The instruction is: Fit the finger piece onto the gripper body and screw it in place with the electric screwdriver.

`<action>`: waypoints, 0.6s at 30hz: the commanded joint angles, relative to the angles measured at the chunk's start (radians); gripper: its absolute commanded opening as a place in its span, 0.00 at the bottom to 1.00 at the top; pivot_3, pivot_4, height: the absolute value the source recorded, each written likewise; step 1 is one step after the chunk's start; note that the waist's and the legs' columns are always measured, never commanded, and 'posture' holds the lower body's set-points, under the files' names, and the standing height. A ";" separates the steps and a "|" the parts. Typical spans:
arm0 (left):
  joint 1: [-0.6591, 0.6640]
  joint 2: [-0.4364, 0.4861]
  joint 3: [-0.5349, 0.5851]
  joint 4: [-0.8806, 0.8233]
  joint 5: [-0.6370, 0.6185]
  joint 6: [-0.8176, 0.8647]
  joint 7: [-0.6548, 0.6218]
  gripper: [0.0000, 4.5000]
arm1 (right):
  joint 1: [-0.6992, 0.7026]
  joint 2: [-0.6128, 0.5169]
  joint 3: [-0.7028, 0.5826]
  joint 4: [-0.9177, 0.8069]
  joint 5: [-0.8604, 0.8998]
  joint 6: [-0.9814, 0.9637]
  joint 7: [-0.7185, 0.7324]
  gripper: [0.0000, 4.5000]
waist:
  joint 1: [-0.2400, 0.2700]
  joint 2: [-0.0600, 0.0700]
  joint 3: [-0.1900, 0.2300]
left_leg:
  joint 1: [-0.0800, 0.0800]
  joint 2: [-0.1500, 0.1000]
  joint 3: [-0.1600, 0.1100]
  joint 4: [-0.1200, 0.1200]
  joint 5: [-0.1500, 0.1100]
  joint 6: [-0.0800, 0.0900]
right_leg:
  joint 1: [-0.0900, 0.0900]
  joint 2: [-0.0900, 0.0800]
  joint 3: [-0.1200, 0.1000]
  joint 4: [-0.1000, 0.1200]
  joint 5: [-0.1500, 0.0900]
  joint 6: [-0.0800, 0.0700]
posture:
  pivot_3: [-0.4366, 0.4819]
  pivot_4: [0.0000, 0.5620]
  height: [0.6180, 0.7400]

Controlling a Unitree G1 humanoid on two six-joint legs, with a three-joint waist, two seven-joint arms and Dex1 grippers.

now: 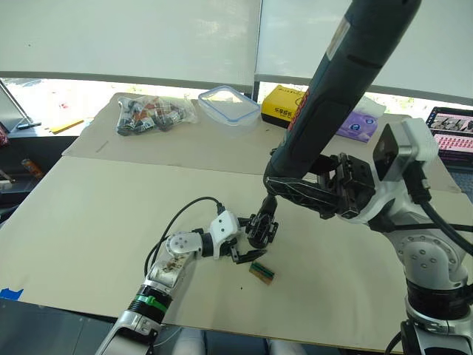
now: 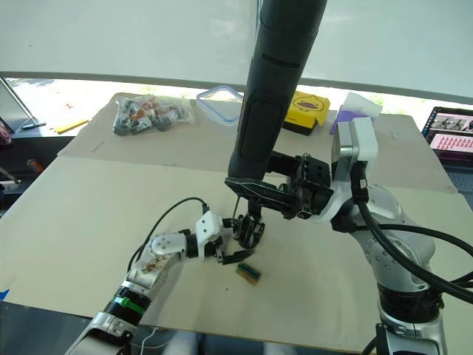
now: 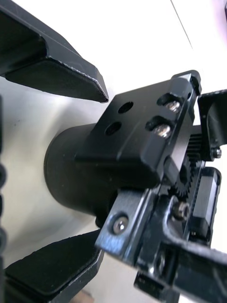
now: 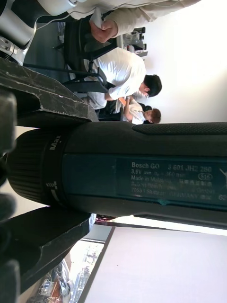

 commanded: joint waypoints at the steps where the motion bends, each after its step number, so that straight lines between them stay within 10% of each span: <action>1: 0.021 -0.001 -0.031 0.005 0.014 0.023 0.002 0.88 | -0.032 0.004 -0.018 -0.015 0.003 -0.016 0.005 0.42 | 0.000 0.000 0.000 | 0.000 0.000 0.000 0.000 0.000 0.000 | 0.000 0.000 0.000 0.000 0.000 0.000 | 0.48 0.27 1.00; 5: 0.026 -0.003 -0.048 -0.005 0.008 0.032 -0.014 0.50 | -0.047 0.007 -0.010 -0.001 -0.014 -0.019 0.013 0.42 | -0.001 0.000 0.000 | 0.000 0.000 0.000 0.000 0.000 0.000 | 0.000 0.000 0.000 0.000 0.000 0.000 | 0.48 0.27 1.00; 18: 0.025 -0.002 -0.055 -0.006 0.014 0.040 -0.008 0.50 | -0.079 0.040 0.057 0.046 -0.137 -0.046 0.067 0.42 | 0.001 0.000 0.000 | 0.000 0.000 0.000 0.000 0.000 0.000 | 0.000 0.000 0.000 -0.001 0.000 0.000 | 0.48 0.27 1.00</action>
